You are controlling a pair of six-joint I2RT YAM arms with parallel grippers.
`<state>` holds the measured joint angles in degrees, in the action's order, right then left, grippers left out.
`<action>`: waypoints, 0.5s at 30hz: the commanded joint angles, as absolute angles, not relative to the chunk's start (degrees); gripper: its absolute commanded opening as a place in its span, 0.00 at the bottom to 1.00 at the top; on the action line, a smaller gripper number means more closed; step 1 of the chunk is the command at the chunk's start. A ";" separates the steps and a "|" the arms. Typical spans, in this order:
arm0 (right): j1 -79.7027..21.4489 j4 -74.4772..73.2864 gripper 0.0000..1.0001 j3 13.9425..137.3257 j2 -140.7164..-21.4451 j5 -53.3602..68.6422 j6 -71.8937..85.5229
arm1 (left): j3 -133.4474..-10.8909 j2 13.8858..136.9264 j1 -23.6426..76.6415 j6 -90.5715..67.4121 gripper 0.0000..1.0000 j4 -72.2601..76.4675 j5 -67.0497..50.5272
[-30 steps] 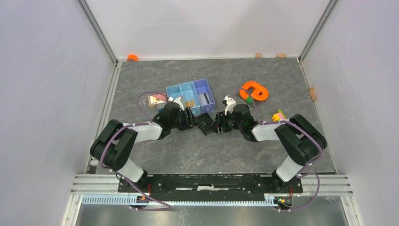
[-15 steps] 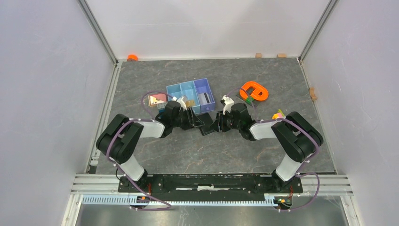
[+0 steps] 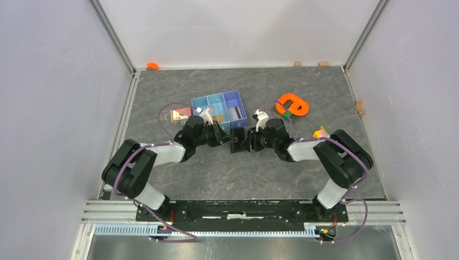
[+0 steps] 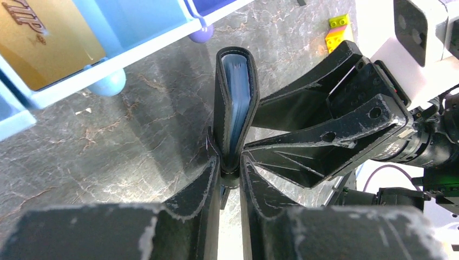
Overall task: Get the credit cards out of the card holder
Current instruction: Pick up the card holder from the center of the board.
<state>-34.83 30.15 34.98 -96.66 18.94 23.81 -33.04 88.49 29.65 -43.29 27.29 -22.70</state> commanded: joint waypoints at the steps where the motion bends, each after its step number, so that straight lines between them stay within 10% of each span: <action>1: -36.47 30.58 0.48 35.38 -95.36 17.92 22.58 | -34.35 88.06 32.03 -45.09 0.20 33.20 -30.07; 15: -36.45 26.82 0.52 31.96 -85.20 5.72 19.98 | -34.62 84.87 33.40 -42.74 0.09 29.42 -27.00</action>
